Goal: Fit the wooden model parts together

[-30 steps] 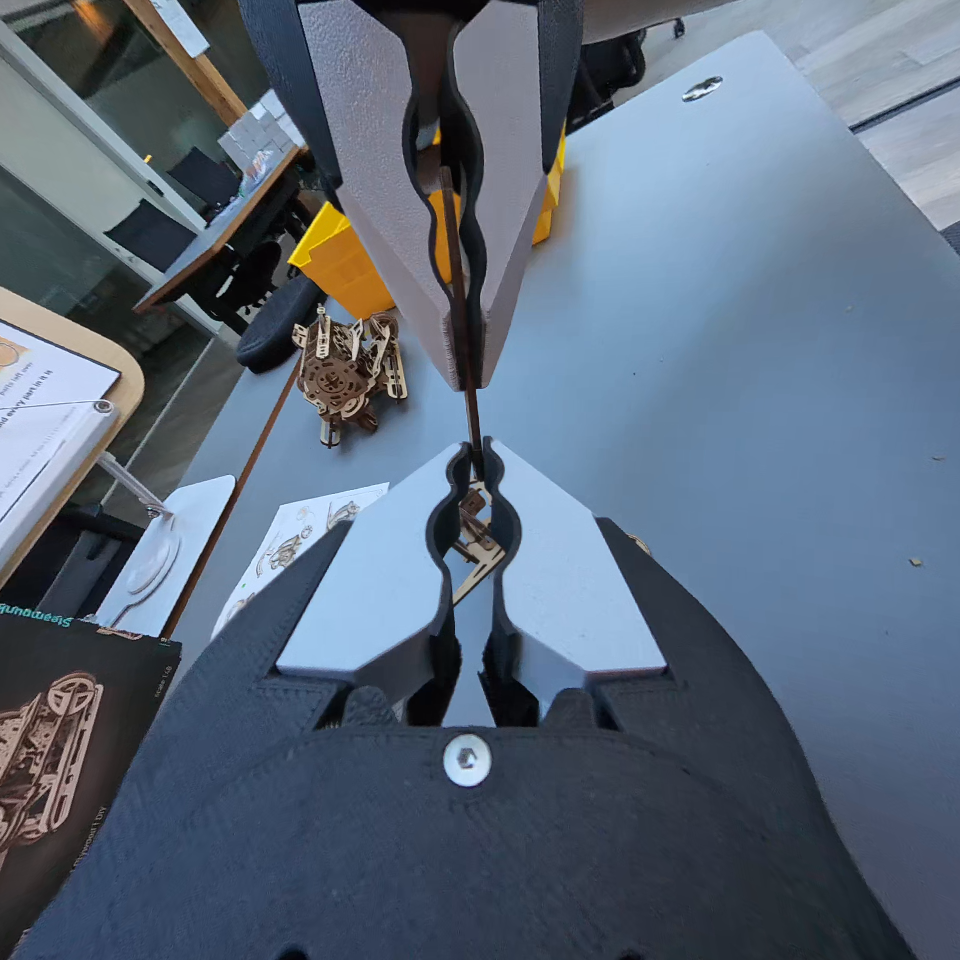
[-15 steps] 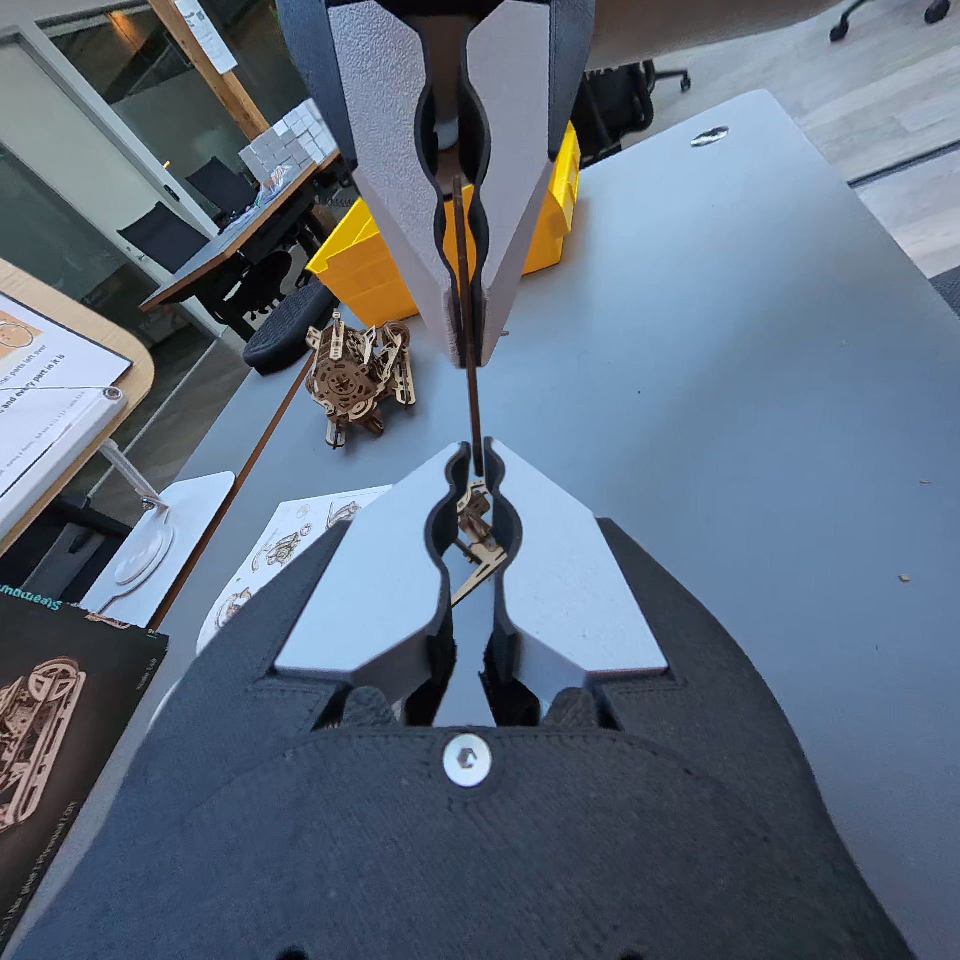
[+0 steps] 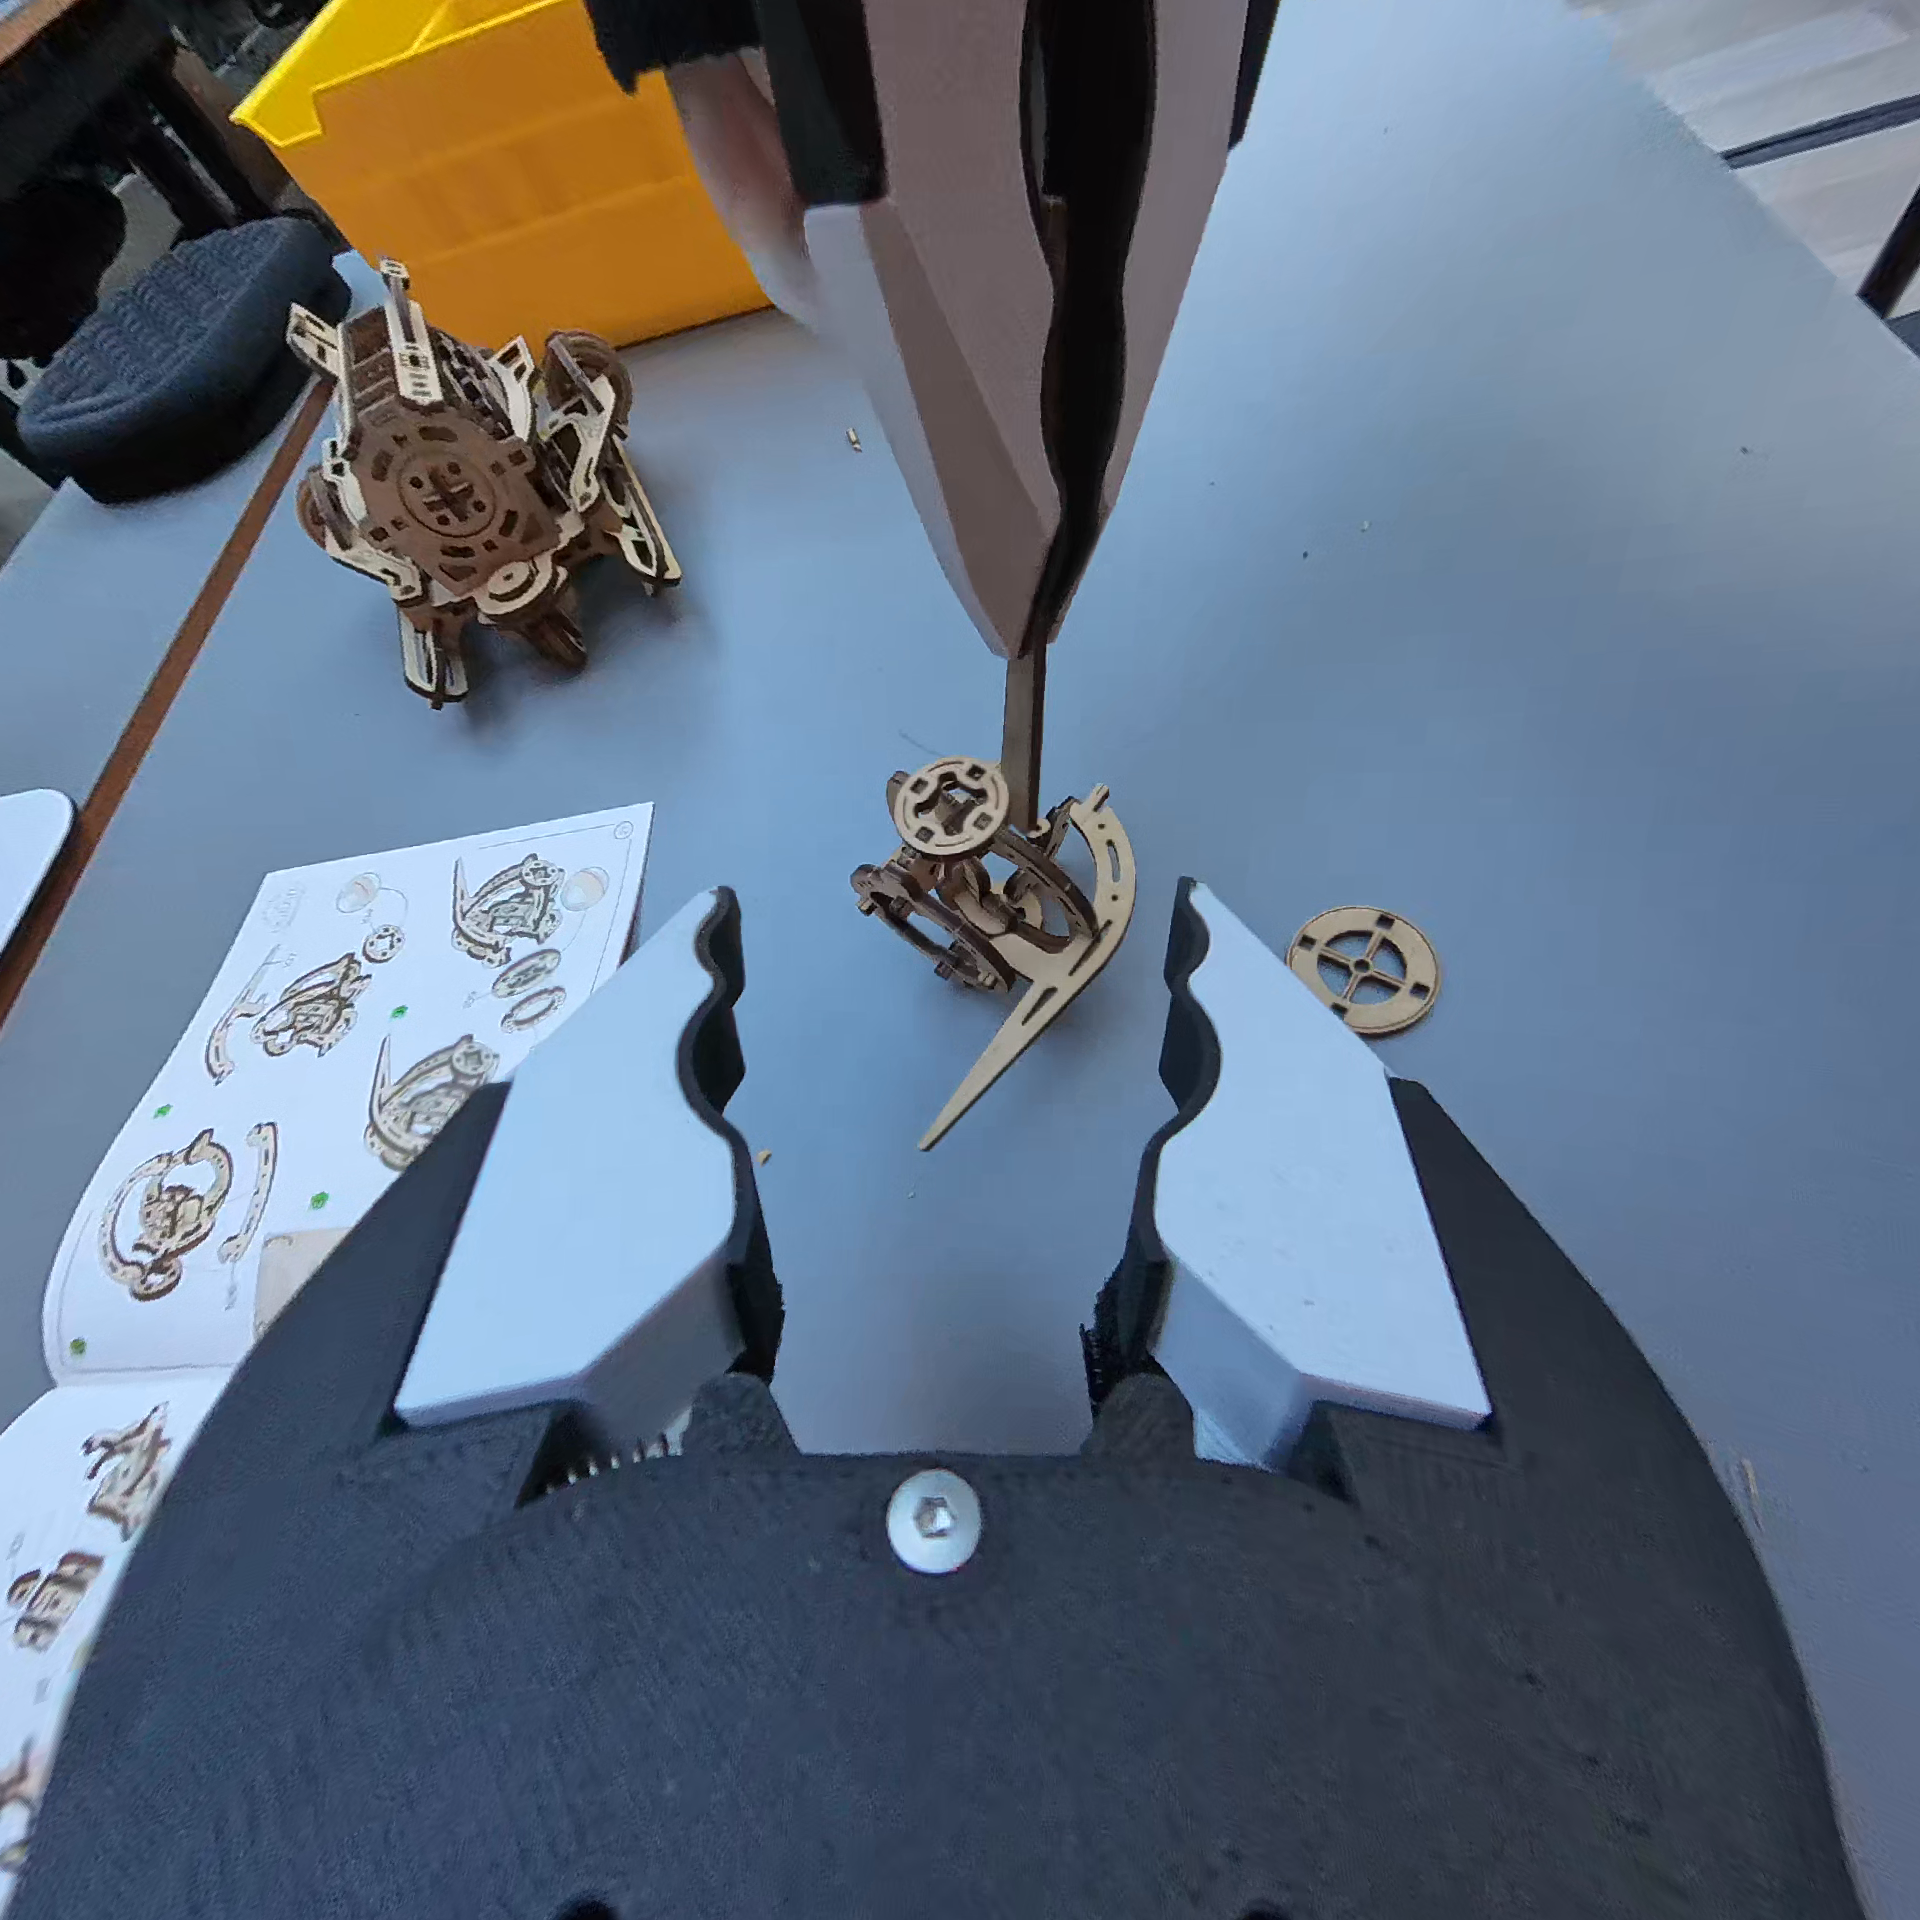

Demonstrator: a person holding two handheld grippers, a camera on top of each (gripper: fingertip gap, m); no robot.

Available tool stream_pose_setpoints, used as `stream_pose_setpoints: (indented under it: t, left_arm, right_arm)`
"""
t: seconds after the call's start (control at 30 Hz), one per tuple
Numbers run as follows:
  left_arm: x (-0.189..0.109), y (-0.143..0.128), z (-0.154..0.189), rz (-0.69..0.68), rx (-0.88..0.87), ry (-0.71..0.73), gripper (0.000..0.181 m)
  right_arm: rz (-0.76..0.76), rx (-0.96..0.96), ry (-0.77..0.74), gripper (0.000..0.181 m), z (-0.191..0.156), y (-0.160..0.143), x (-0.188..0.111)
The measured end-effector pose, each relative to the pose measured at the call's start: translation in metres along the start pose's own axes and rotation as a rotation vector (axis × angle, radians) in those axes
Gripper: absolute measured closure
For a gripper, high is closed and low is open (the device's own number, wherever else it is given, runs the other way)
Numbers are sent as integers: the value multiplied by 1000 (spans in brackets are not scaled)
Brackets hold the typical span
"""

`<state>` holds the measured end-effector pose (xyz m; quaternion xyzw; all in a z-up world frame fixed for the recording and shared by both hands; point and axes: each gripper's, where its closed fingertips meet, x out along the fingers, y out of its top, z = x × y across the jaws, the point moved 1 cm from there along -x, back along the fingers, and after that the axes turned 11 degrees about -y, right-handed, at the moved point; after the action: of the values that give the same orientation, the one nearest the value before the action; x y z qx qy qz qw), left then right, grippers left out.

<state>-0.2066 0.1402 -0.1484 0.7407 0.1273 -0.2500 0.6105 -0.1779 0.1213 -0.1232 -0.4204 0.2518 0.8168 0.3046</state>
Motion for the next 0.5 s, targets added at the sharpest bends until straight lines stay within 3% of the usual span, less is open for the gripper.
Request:
stream_pose_setpoints:
  t: [0.5]
  left_arm:
    - [15,-4,-3,0,31,-95,108]
  right_arm:
    - [-8,3,97,181,-1,0,14]
